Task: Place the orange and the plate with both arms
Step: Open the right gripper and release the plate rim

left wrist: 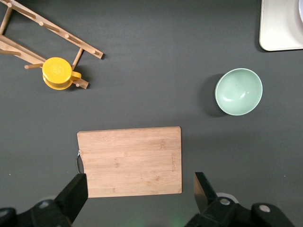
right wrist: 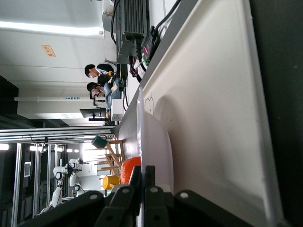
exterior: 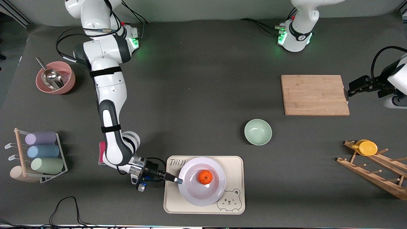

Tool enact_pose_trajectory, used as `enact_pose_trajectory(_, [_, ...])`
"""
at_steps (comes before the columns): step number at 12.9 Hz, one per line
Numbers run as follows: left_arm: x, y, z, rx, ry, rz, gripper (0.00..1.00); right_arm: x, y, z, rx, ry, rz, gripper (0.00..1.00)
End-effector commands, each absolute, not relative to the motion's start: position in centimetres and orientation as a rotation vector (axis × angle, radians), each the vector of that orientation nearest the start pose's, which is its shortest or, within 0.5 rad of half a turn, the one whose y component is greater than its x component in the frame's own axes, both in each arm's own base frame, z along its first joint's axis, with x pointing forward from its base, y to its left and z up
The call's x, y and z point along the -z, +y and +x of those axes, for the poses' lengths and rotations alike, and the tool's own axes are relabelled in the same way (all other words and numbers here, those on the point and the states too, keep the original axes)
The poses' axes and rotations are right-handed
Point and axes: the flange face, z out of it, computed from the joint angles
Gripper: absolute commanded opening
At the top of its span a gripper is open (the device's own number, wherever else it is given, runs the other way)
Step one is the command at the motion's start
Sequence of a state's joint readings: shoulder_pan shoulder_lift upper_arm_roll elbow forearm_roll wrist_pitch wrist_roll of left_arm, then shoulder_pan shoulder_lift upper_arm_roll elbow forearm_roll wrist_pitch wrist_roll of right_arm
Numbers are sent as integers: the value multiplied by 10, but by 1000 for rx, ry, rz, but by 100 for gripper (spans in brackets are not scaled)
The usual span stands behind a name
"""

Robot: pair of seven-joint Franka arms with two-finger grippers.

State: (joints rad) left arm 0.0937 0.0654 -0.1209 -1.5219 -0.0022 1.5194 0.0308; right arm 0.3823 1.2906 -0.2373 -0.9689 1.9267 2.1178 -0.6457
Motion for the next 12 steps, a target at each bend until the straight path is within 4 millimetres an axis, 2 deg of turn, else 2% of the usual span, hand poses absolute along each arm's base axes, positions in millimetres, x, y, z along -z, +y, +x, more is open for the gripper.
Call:
enact_pose_trajectory(1, [-611, -14, 561, -118, 115, -3157, 100, -92, 243, 752, 289, 268, -1811, 12])
enact_pose_trajectory(2, [-612, -14, 561, -116, 115, -3157, 100, -91, 243, 752, 286, 272, -1811, 49])
enact_pose_trajectory(3, [-611, -14, 561, -116, 115, -3157, 100, -93, 243, 752, 287, 272, -1809, 63])
enact_pose_trajectory(4, [-611, -14, 561, -116, 115, -3157, 100, -93, 243, 752, 287, 273, -1810, 94])
enact_pose_trajectory(5, [-611, -14, 561, -116, 115, -3157, 100, -93, 241, 752, 283, 280, -1809, 100])
enact_pose_trajectory(8, [-611, -14, 561, -116, 115, -3157, 100, -96, 238, 752, 277, 283, -1804, 100])
enact_pose_trajectory(10, [-611, -14, 561, -116, 115, -3157, 100, -106, 235, 756, 286, 277, -1802, 100])
enact_pose_trajectory(12, [-610, -15, 562, -118, 117, -3157, 100, -116, 224, 761, 294, 271, -1796, 100])
